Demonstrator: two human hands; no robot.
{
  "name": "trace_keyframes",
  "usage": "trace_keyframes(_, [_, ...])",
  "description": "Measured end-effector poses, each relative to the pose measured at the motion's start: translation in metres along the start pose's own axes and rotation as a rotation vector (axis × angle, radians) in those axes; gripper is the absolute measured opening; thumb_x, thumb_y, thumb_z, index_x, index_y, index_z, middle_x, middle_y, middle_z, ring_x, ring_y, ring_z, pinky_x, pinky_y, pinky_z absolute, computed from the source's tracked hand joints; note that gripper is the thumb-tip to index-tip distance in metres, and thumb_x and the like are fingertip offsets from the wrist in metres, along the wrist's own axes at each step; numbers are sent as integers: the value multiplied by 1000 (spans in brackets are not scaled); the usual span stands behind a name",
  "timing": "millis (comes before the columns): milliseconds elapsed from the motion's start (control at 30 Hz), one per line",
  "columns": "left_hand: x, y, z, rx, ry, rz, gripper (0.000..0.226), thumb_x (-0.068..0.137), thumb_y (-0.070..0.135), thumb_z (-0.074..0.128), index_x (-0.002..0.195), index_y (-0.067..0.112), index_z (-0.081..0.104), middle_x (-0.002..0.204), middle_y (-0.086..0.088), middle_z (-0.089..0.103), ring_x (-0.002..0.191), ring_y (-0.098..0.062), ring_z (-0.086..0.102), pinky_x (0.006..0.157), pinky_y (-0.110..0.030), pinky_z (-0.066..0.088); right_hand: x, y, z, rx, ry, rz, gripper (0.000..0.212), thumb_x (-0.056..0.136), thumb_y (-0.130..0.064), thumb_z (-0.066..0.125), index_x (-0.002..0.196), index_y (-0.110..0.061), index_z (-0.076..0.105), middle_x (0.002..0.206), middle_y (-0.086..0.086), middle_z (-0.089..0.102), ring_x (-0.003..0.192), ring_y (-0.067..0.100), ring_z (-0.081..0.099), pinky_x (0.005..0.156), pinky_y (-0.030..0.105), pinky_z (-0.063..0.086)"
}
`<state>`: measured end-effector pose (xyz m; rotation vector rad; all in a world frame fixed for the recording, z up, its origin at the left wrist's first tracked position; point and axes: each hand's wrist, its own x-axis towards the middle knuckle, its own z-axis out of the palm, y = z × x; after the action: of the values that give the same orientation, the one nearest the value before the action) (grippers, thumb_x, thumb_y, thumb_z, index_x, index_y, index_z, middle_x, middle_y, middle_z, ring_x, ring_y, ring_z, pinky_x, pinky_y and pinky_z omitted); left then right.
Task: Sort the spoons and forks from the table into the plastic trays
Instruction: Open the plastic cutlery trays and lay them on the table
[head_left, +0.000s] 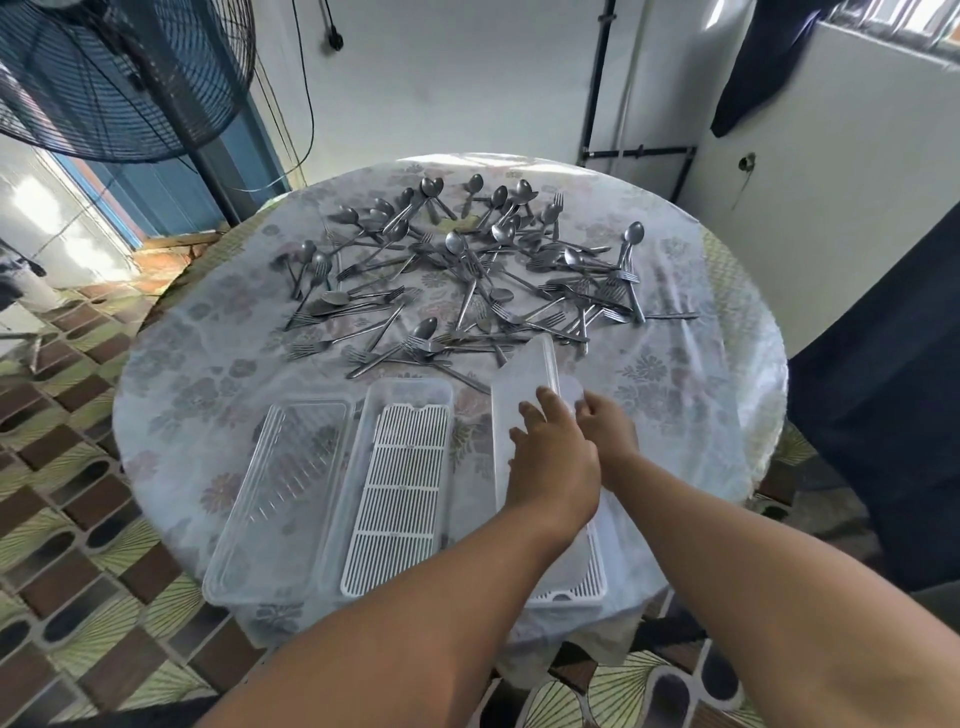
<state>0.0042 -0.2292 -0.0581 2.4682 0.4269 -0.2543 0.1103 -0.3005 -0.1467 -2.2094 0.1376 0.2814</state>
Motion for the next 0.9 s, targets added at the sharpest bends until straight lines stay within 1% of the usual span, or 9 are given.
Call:
trace_keyframes(133, [4,-11,-16,17,108,27,65,102,11,45,158,7,13,152,-22,40,130,-38,52,99,-46,50,-5,1,4,15,44,36,32,105,-27,45,81,-18,63,80,4,66,85,29,61,75,39,46])
trace_keyframes(233, [5,-25,-45,-3,217,-15,49,101,4,42,148,7,28,125,-19,62,105,-35,64,71,-41,47,-7,-15,1,19,73,51,36,107,-34,42,126,-17,67,126,13,67,122,35,58,102,44,45])
trace_keyframes(300, [8,-40,-72,-39,275,-92,48,101,4,40,148,7,32,126,-18,63,106,-36,64,70,-38,41,-9,-30,-1,8,137,32,43,107,-35,43,144,-17,56,142,17,54,134,36,47,110,45,37])
trace_keyframes(400, [16,-72,-112,-81,349,-164,44,101,10,41,145,7,37,136,-19,60,116,-38,60,76,-38,38,-14,-59,7,50,182,-40,37,106,-34,47,136,-18,62,131,18,55,125,35,50,103,40,39])
trace_keyframes(533, [18,-127,-160,-137,435,-198,43,100,18,40,143,13,40,134,-17,61,112,-38,61,82,-40,46,-27,-107,40,122,126,-172,30,105,-34,52,123,-17,68,119,13,61,107,28,57,92,30,39])
trace_keyframes(667, [6,-188,-194,-182,458,-228,46,100,21,40,145,18,44,137,-14,60,116,-37,59,90,-43,49,-55,-157,91,105,35,-272,26,104,-40,49,117,-27,68,109,5,68,94,23,63,87,36,50])
trace_keyframes(767, [-4,-243,-209,-220,418,-224,48,99,18,40,147,18,44,135,-12,60,115,-36,58,88,-40,47,-81,-189,138,28,5,-321,29,103,-35,54,123,-22,70,115,6,68,97,21,62,83,30,44])
trace_keyframes(833, [-7,-276,-210,-272,374,-229,44,98,18,42,141,20,48,115,-5,64,97,-29,63,77,-38,49,-96,-200,169,-12,-45,-354,29,101,-32,58,125,-21,69,119,9,70,103,24,65,90,32,49])
trace_keyframes(900, [-10,-306,-211,-326,332,-242,36,96,20,43,131,23,51,105,-3,66,86,-26,66,75,-40,56,-111,-206,200,-129,-101,-385,35,100,-34,59,133,-23,66,127,14,67,115,29,63,99,36,49])
